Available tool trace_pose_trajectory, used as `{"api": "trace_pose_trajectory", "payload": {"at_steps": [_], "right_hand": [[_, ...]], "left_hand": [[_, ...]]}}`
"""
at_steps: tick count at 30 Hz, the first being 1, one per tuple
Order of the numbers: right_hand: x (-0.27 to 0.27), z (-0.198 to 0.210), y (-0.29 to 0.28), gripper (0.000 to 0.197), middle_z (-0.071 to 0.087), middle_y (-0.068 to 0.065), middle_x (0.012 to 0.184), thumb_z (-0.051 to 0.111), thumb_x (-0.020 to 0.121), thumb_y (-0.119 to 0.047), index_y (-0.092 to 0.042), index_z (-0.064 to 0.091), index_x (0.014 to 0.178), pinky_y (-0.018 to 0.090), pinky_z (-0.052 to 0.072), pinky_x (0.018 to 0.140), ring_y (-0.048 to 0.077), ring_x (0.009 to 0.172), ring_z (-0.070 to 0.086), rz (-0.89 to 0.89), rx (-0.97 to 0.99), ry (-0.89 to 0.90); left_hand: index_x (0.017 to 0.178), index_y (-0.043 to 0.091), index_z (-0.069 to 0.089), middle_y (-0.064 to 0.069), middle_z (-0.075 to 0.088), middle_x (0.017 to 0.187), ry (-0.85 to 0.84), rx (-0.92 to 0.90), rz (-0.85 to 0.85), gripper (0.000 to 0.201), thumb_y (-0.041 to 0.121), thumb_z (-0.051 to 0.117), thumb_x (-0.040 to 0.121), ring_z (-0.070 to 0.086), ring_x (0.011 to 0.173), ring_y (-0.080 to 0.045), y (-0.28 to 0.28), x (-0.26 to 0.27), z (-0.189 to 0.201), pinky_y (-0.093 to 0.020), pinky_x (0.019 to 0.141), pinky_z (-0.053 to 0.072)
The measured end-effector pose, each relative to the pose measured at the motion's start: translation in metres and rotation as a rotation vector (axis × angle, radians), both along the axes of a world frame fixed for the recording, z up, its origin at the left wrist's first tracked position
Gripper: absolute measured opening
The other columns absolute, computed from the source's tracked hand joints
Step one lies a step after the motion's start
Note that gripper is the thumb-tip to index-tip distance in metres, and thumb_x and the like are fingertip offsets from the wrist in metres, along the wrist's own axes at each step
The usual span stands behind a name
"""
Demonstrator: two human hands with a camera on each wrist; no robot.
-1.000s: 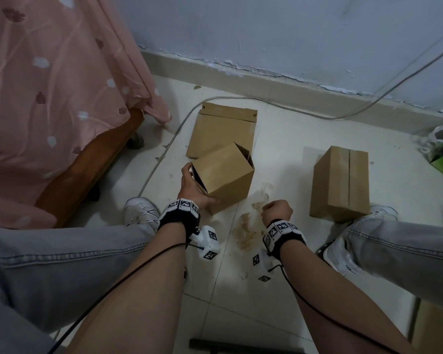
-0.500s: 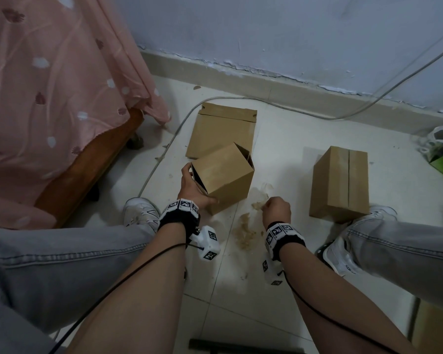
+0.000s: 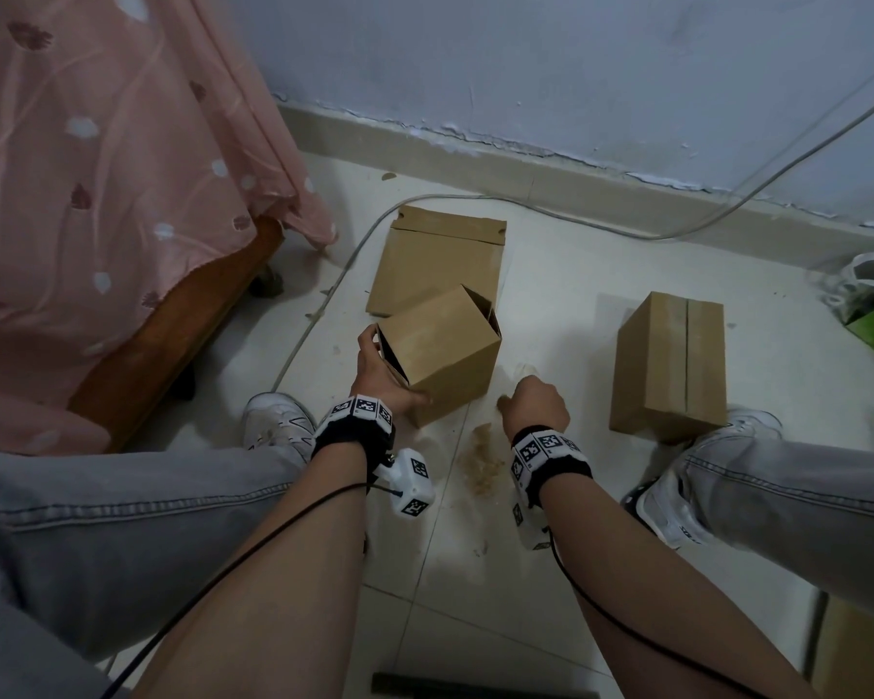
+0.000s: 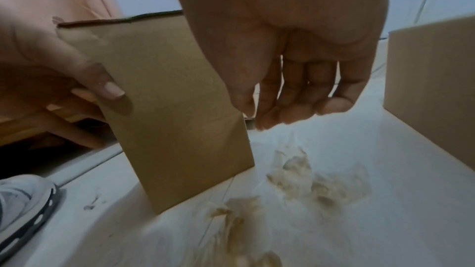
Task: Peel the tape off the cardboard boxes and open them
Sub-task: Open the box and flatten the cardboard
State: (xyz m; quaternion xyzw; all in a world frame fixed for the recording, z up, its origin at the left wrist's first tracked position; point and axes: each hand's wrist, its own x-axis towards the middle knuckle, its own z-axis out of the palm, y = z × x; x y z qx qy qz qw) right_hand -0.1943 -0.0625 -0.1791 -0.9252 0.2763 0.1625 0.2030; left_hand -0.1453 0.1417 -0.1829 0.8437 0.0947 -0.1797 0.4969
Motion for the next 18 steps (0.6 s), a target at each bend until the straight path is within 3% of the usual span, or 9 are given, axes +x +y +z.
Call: {"api": "trace_pose_trajectory", "payload": {"at_steps": [2, 4, 7, 10, 12, 14, 16, 18], "right_hand": [[0.004, 0.006, -0.001, 0.025, 0.066, 0.013, 0.098, 0.050, 0.096, -0.031, -0.008, 0.059, 0.102, 0.030, 0.042, 0.068, 0.032, 0.089, 0.063, -0.090, 0.030, -0.038], [0.014, 0.016, -0.002, 0.039, 0.067, 0.016, 0.099, 0.041, 0.099, -0.036, -0.004, 0.064, 0.096, 0.031, 0.044, 0.071, 0.034, 0.091, 0.063, -0.179, 0.117, -0.100], [0.036, 0.036, 0.001, 0.047, 0.064, 0.014, 0.112, 0.038, 0.098, -0.047, -0.008, 0.058, 0.113, 0.036, 0.051, 0.081, 0.035, 0.099, 0.063, -0.207, 0.355, -0.167], [0.048, 0.060, 0.005, 0.062, 0.052, 0.002, 0.127, 0.043, 0.094, -0.060, -0.016, 0.040, 0.139, 0.042, 0.049, 0.095, 0.025, 0.111, 0.057, -0.155, 0.801, -0.065], [0.051, 0.065, 0.007, 0.098, 0.039, 0.001, 0.146, 0.056, 0.078, -0.075, -0.025, 0.017, 0.152, 0.043, 0.041, 0.107, 0.024, 0.128, 0.045, -0.037, 0.845, -0.052], [0.050, 0.062, 0.011, 0.130, 0.025, 0.002, 0.158, 0.063, 0.052, -0.088, -0.037, -0.001, 0.153, 0.048, 0.036, 0.112, 0.026, 0.139, 0.035, 0.080, 0.771, -0.061], [0.047, 0.054, 0.012, 0.143, 0.027, 0.001, 0.158, 0.069, 0.044, -0.087, -0.034, -0.007, 0.153, 0.046, 0.039, 0.112, 0.023, 0.138, 0.038, 0.112, 0.821, -0.054], [0.045, 0.052, 0.012, 0.149, 0.032, 0.000, 0.156, 0.074, 0.042, -0.084, -0.030, -0.009, 0.154, 0.045, 0.041, 0.110, 0.021, 0.135, 0.042, 0.102, 0.853, -0.018]], "left_hand": [[0.145, 0.028, 0.006, -0.008, 0.032, 0.146, -0.002, 0.008, 0.001, 0.129, 0.010, 0.093, 0.051, 0.041, 0.131, -0.027, 0.000, 0.000, 0.002, -0.042, 0.109, 0.039], [0.145, 0.027, 0.007, -0.007, 0.032, 0.147, -0.008, 0.010, 0.009, 0.128, 0.012, 0.093, 0.052, 0.041, 0.130, -0.027, -0.002, -0.001, 0.006, -0.042, 0.109, 0.039], [0.144, 0.026, 0.008, -0.005, 0.035, 0.146, -0.019, -0.014, 0.037, 0.125, 0.019, 0.093, 0.052, 0.043, 0.128, -0.025, -0.008, -0.002, 0.017, -0.044, 0.108, 0.041], [0.138, 0.028, 0.011, -0.007, 0.040, 0.141, -0.019, -0.048, 0.108, 0.121, 0.032, 0.092, 0.049, 0.047, 0.125, -0.027, -0.014, 0.005, 0.034, -0.045, 0.107, 0.043], [0.135, 0.025, 0.013, -0.008, 0.044, 0.135, -0.005, -0.096, 0.149, 0.120, 0.044, 0.089, 0.044, 0.051, 0.120, -0.026, -0.014, 0.012, 0.047, -0.041, 0.103, 0.047], [0.137, 0.024, 0.012, -0.006, 0.045, 0.135, 0.025, -0.127, 0.154, 0.126, 0.057, 0.084, 0.039, 0.053, 0.118, -0.025, -0.012, 0.018, 0.060, -0.036, 0.102, 0.046], [0.147, 0.026, 0.006, -0.001, 0.043, 0.138, 0.068, -0.157, 0.121, 0.130, 0.061, 0.085, 0.050, 0.051, 0.120, -0.022, -0.010, 0.019, 0.070, -0.035, 0.104, 0.042], [0.151, 0.030, 0.009, 0.003, 0.044, 0.142, 0.136, -0.204, 0.090, 0.129, 0.078, 0.075, 0.052, 0.050, 0.124, -0.023, -0.011, 0.019, 0.077, -0.041, 0.109, 0.040]]}}
